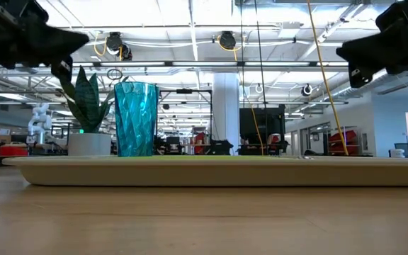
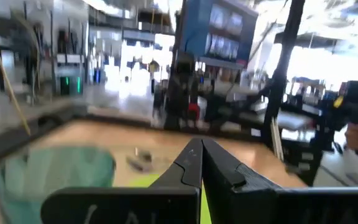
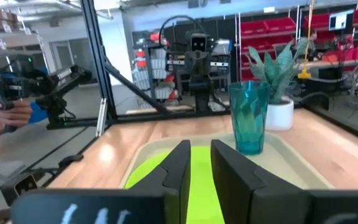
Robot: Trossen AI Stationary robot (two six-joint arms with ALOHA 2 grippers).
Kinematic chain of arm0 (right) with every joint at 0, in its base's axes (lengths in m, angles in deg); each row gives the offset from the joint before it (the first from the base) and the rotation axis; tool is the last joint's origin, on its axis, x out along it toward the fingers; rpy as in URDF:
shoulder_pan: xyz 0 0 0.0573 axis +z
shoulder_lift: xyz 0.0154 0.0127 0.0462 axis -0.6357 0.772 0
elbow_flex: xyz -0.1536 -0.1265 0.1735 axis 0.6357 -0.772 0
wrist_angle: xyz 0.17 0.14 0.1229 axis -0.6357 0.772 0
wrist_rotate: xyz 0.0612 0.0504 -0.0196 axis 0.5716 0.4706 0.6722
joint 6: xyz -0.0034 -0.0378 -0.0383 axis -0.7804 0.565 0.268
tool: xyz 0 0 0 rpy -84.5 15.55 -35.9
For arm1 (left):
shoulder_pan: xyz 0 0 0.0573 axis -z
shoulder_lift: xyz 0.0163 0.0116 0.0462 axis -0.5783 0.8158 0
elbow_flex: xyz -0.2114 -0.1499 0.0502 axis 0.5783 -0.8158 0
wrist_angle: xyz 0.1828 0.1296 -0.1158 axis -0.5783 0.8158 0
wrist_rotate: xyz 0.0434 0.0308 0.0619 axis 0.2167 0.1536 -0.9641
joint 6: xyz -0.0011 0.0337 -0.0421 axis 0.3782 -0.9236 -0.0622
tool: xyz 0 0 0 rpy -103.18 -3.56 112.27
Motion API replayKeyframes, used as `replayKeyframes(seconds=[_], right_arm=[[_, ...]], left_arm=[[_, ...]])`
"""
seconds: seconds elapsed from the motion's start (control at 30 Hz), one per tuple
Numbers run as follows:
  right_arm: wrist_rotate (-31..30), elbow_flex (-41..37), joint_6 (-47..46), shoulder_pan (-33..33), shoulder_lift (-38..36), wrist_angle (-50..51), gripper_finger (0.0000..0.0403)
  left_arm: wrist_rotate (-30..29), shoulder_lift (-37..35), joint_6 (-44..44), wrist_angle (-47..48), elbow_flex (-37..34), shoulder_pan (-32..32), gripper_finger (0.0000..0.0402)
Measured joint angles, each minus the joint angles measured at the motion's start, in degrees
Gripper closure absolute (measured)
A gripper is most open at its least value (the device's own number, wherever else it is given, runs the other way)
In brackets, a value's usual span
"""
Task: Pick and place plate/cup/fork/spoon on tray
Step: Adjust the white food tray
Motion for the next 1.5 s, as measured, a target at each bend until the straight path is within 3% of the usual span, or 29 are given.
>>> replayKeyframes(seconds=[0.33,0.47,0.57,0.73,0.93,1.3,1.5], right_arm=[[-2.98,-0.04,1.01,-0.02,0.02,2.49,0.0361],[-3.04,-0.04,2.03,-0.02,0.02,2.97,0.0397],[-3.15,-0.04,2.35,-0.02,0.02,3.09,0.0399],[-3.63,-0.07,2.45,-0.02,0.02,3.14,0.0402],[-4.36,-0.07,1.3,-0.02,0.02,3.13,0.0403],[-4.9,-0.07,1.9,-0.06,0.04,3.03,0.0403],[-4.83,-0.09,0.71,-0.04,0.04,2.99,0.0403]], left_arm=[[-5.89,0.0,3.98,9.19,0.0,-0.06,0.04],[-5.86,0.0,3.18,9.54,0.0,-0.06,0.0401],[-5.88,0.0,3.17,10.22,0.0,-0.06,0.0401],[-3.85,-0.02,-0.58,3.26,0.04,-0.06,0.0401],[-3.89,0.11,1.1,8.06,0.02,-0.06,0.0401],[-0.63,0.11,-2.87,6.27,0.02,-1.14,0.0401],[-3.75,0.13,-1.82,8.04,0.02,-2.45,0.0389]])
